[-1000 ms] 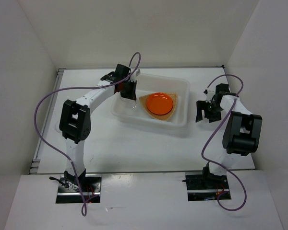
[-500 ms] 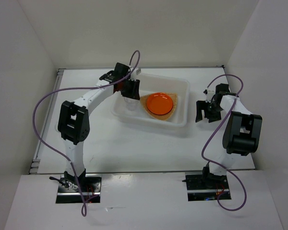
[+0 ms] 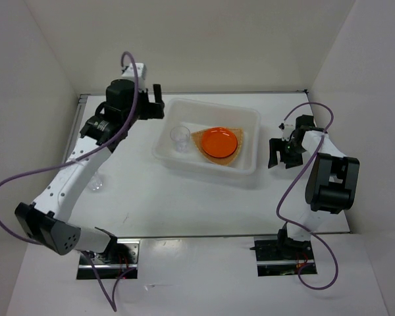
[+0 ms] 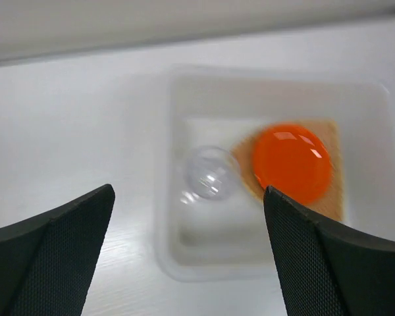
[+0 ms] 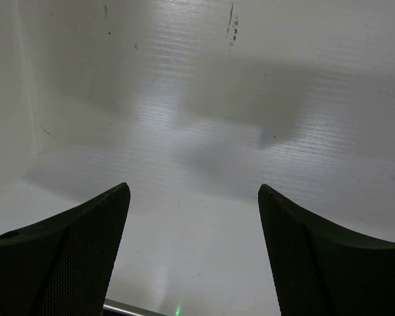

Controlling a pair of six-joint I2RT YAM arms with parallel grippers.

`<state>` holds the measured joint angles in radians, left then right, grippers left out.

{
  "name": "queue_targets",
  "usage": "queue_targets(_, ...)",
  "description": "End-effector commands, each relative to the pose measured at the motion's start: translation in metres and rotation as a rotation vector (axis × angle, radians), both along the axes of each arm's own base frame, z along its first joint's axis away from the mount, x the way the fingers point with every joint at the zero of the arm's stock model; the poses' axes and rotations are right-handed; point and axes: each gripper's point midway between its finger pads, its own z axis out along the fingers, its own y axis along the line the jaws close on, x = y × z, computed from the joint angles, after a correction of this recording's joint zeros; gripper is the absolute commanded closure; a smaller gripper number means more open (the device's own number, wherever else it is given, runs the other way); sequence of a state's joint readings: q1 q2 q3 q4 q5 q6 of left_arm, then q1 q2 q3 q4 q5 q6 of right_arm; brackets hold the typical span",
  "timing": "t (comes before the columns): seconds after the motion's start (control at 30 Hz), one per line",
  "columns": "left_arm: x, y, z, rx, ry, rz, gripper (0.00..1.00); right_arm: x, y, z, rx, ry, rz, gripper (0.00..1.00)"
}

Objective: Place the mixed dishes into the plastic bin

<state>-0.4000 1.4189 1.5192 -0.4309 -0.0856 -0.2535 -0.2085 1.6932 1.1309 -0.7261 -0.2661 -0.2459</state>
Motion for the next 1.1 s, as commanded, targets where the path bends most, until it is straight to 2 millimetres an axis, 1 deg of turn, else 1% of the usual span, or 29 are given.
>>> queue_targets(0.0,0.007,0.094,-0.007,0.103,-0.022,0.563,0.0,0.001,-0.001,-0.003,0.006,0.006,0.004,0.17)
queue_targets(0.03,0.009,0.098,-0.021,0.121,0.012,0.607,0.0,0.001,-0.001,-0.003,0.006,0.006,0.004,0.17)
queue_targets(0.07,0.008,0.102,-0.03,0.141,0.036,0.632,0.0,0.001,-0.001,-0.003,0.006,0.006,0.004,0.17)
queue_targets(0.1,0.01,0.107,-0.032,0.151,0.033,0.673,0.0,0.004,-0.002,0.0,0.004,-0.003,0.004,0.17)
queue_targets(0.13,0.011,0.113,-0.044,0.167,0.057,0.703,0.0,0.004,-0.002,0.0,0.004,-0.003,0.004,0.17)
queue_targets(0.2,0.007,0.121,-0.056,0.132,0.078,0.812,0.0,0.004,-0.002,0.0,0.004,-0.003,0.004,0.17)
queue_targets(0.23,0.004,0.125,-0.066,0.124,0.1,0.836,0.0,0.004,-0.002,0.0,0.004,-0.003,0.004,0.17)
queue_targets(0.27,0.004,0.13,-0.068,0.081,0.104,0.875,0.0,0.004,-0.002,0.0,0.004,-0.003,0.004,0.17)
queue_targets(0.3,0.006,0.13,-0.07,0.051,0.119,0.869,0.0,0.003,-0.002,-0.003,0.006,0.006,0.004,0.17)
queue_targets(0.33,0.003,0.139,-0.074,0.049,0.136,0.899,0.0,0.003,-0.002,-0.003,0.006,0.006,0.004,0.17)
queue_targets(0.37,0.003,0.142,-0.075,0.017,0.14,0.929,0.0,0.003,-0.002,-0.003,0.006,0.006,0.004,0.17)
queue_targets(0.4,0.002,0.147,-0.071,-0.009,0.13,0.949,0.0,0.003,-0.002,-0.003,0.006,0.006,0.004,0.17)
queue_targets(0.43,0.001,0.152,-0.073,-0.022,0.141,0.963,0.0,0.003,-0.002,-0.003,0.006,0.006,0.004,0.17)
queue_targets(0.47,-0.001,0.166,-0.076,-0.035,0.153,1.012,0.0,0.003,-0.002,-0.003,0.006,0.006,0.004,0.17)
queue_targets(0.5,-0.003,0.172,-0.073,-0.087,0.145,1.054,0.0,0.003,-0.002,-0.003,0.006,0.006,0.004,0.17)
queue_targets(0.53,-0.003,0.176,-0.079,-0.104,0.158,1.069,0.0,0.002,-0.002,-0.006,0.008,0.015,0.004,0.17)
queue_targets(0.57,-0.003,0.182,-0.081,-0.116,0.167,1.079,0.0,0.002,-0.002,-0.006,0.008,0.015,0.004,0.17)
queue_targets(0.6,-0.003,0.183,-0.086,-0.133,0.185,1.079,0.0,0.002,-0.002,-0.006,0.008,0.015,0.004,0.17)
queue_targets(0.63,0.001,0.175,-0.096,-0.163,0.227,1.04,0.0,0.002,-0.002,-0.009,0.01,0.025,0.004,0.17)
queue_targets(0.7,0.007,0.183,-0.115,-0.215,0.299,1.051,0.0,-0.001,-0.001,-0.012,0.014,0.043,0.004,0.17)
queue_targets(0.73,0.008,0.182,-0.128,-0.267,0.364,1.029,0.0,-0.001,-0.001,-0.012,0.014,0.043,0.004,0.17)
queue_targets(0.77,0.006,0.21,-0.145,-0.293,0.415,1.108,0.0,0.002,-0.002,-0.01,0.012,0.034,0.004,0.17)
queue_targets(0.8,0.002,0.219,-0.155,-0.311,0.455,1.146,0.0,0.002,-0.002,-0.01,0.012,0.034,0.004,0.17)
queue_targets(0.83,0.001,0.23,-0.157,-0.307,0.472,1.176,0.0,0.002,-0.002,-0.01,0.012,0.034,0.004,0.17)
queue_targets(0.87,0.003,0.236,-0.157,-0.304,0.482,1.193,0.0,0.002,-0.002,-0.01,0.012,0.034,0.004,0.17)
queue_targets(0.97,0.001,0.237,-0.156,-0.322,0.466,1.211,0.0,0.002,-0.002,-0.01,0.012,0.034,0.004,0.17)
queue_targets(1.0,-0.001,0.237,-0.163,-0.328,0.475,1.221,0.0,0.002,-0.002,-0.01,0.012,0.034,0.004,0.17)
queue_targets(1.07,-0.001,0.243,-0.163,-0.331,0.466,1.244,0.0,0.002,-0.002,-0.01,0.012,0.034,0.004,0.17)
